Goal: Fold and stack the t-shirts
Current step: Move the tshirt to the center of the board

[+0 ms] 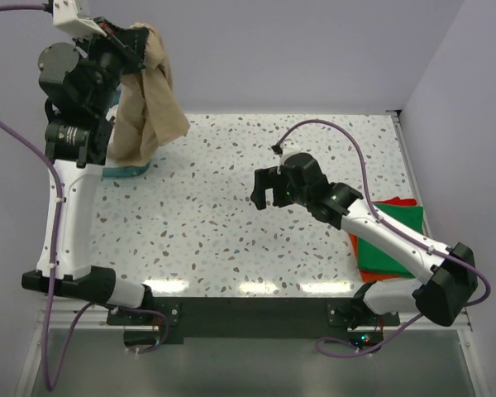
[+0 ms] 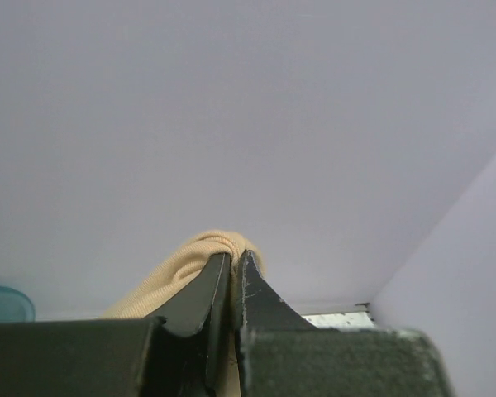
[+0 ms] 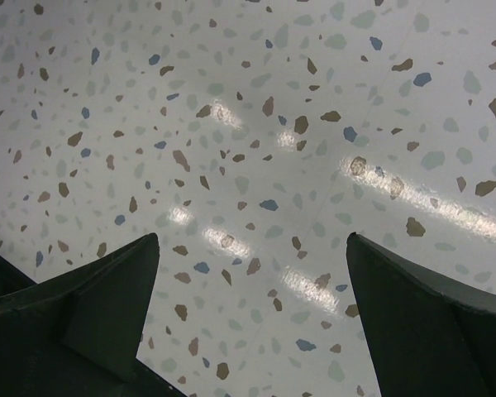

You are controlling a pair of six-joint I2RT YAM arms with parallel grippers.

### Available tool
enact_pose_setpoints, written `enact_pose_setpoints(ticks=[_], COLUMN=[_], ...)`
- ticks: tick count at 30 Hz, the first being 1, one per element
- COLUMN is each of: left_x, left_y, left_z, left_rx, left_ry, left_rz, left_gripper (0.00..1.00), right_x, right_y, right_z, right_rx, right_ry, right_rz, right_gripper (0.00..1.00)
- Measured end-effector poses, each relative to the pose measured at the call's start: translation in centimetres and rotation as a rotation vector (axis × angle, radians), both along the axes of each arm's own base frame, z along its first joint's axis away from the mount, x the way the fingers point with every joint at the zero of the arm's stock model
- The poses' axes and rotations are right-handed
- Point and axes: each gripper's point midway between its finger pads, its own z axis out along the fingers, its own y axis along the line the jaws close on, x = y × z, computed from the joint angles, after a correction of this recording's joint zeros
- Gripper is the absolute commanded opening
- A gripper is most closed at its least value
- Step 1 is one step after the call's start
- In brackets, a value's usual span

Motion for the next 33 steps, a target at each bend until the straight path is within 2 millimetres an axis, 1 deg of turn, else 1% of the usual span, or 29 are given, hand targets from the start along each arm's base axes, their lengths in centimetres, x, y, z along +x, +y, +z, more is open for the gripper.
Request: enact_pose_setpoints(ticks=[2,4,5,7,9,10,12,14,15,16,19,20,21,24,25,27,28,29,31,33], left_x=[-2.3,-4.3,-5.1,-5.9,-5.7,-5.5,-4.6,-4.0,-3.9,-3.7,-3.6,-3.6,-3.5,-3.1,-2.9,-2.4,-2.2,-2.0,-2.0,-1.5], left_y=[-1.6,-3.2,-4.0,-5.9,-7.6,-8.7,-11.2,-14.3,-15.5,-17.1,-21.4,-22.7,-23.8,-26.9,-27.6,-28.8,-29.1,-29.3,-29.1,-28.8], left_z=[1.1,1.0,0.6,-1.3,-4.1,-5.9,-10.7,-16.1,-18.2,-20.9,-27.6,-29.5,-31.0,-36.1,-37.7,-40.1,-41.1,-41.7,-42.2,-41.4], left_rx=[0.001,0.005,0.009,0.024,0.038,0.046,0.071,0.107,0.124,0.146,0.208,0.224,0.235,0.262,0.271,0.282,0.288,0.292,0.301,0.298], left_ry=[-0.04,-0.049,-0.05,-0.021,0.023,0.055,0.145,0.255,0.3,0.355,0.488,0.524,0.549,0.631,0.662,0.704,0.722,0.732,0.745,0.728], left_rz=[-0.051,-0.104,-0.13,-0.186,-0.233,-0.259,-0.307,-0.368,-0.392,-0.419,-0.494,-0.519,-0.54,-0.615,-0.636,-0.663,-0.669,-0.671,-0.666,-0.653], left_gripper=[0.0,0.0,0.0,0.0,0.0,0.0,0.0,0.0,0.0,0.0,0.0,0.0,0.01,0.11,0.21,0.3,0.41,0.46,0.54,0.58], right_x=[-0.1,-0.3,-0.3,-0.5,-0.7,-0.8,-0.9,-1.0,-1.1,-1.2,-1.5,-1.7,-1.8,-2.3,-2.4,-2.5,-2.3,-2.0,-1.2,-0.6], right_y=[-0.1,-0.3,-0.4,-0.5,-0.8,-0.9,-1.1,-1.4,-1.5,-1.6,-2.0,-2.2,-2.4,-3.0,-3.1,-3.1,-3.0,-2.9,-2.6,-2.5], right_z=[0.7,1.5,2.0,2.7,3.2,3.2,2.9,2.2,1.7,1.2,-0.6,-1.1,-1.8,-4.1,-4.8,-5.7,-6.1,-6.4,-7.3,-8.4], right_rx=[0.016,0.032,0.043,0.061,0.076,0.081,0.082,0.073,0.067,0.062,0.042,0.037,0.031,0.015,0.012,0.003,-0.001,-0.005,-0.019,-0.041], right_ry=[-0.013,-0.027,-0.034,-0.047,-0.055,-0.057,-0.053,-0.04,-0.03,-0.021,0.011,0.019,0.029,0.058,0.068,0.081,0.084,0.084,0.08,0.083], right_rz=[-0.003,-0.007,-0.011,-0.017,-0.022,-0.026,-0.037,-0.048,-0.051,-0.056,-0.071,-0.076,-0.085,-0.103,-0.107,-0.112,-0.115,-0.119,-0.134,-0.147], right_gripper=[0.99,0.99,0.99,0.99,0.99,0.99,0.99,0.99,0.99,0.99,0.99,0.98,0.99,0.99,0.99,0.99,0.99,0.99,0.99,0.99])
